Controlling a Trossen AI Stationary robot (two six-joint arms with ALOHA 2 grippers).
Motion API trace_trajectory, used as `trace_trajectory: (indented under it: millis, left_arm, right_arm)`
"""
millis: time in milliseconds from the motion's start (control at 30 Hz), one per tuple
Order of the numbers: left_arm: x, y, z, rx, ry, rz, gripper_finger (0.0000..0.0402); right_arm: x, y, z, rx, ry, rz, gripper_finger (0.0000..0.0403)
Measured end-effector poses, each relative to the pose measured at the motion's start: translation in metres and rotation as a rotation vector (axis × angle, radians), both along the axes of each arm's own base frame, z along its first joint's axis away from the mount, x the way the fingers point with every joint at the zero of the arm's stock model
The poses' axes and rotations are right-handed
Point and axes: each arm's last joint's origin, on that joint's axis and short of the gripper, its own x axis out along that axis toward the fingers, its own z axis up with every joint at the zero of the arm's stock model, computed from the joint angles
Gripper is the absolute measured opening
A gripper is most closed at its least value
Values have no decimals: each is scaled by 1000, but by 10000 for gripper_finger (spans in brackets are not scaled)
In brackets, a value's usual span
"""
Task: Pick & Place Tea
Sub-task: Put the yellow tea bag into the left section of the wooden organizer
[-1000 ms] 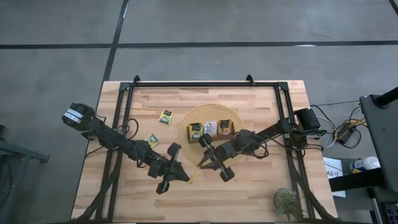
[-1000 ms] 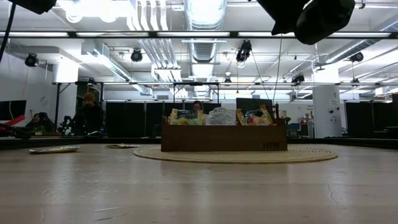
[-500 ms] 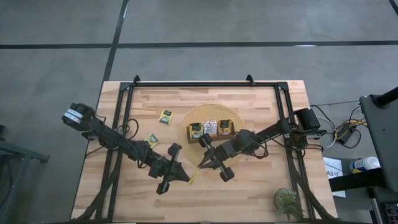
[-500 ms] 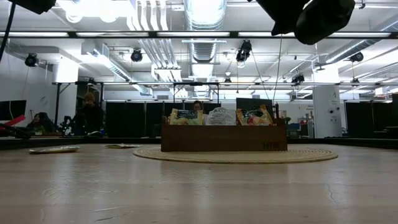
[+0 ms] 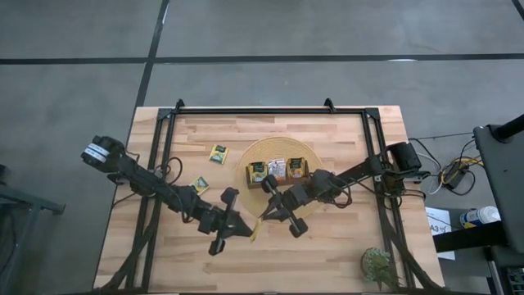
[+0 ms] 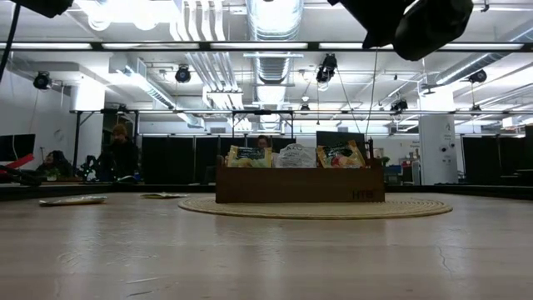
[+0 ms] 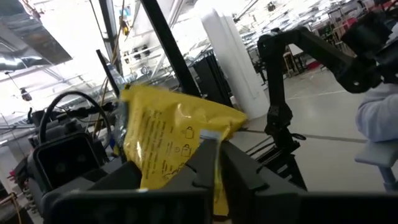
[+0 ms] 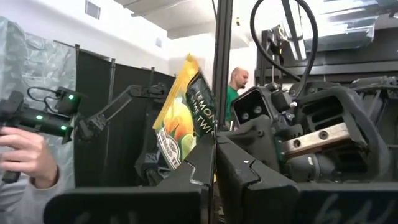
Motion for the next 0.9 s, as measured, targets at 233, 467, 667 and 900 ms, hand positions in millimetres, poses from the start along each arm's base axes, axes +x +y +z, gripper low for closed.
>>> trace_trajectory:
  millis: [233, 467, 667, 900]
  left_arm:
    - [0, 1, 0, -3, 8, 20, 113]
    - [0, 4, 2, -68, 33, 100, 153]
    - [-2, 16, 5, -152, 91, 446, 153]
    - [-12, 32, 4, -279, 173, 1053, 153]
  right_arm:
    - [0, -6, 2, 21, 32, 26, 8]
    - [-13, -23, 13, 13, 109, 11, 8]
    - [-46, -41, 25, -12, 205, -41, 8]
    - [-69, -63, 13, -149, 593, -485, 8]
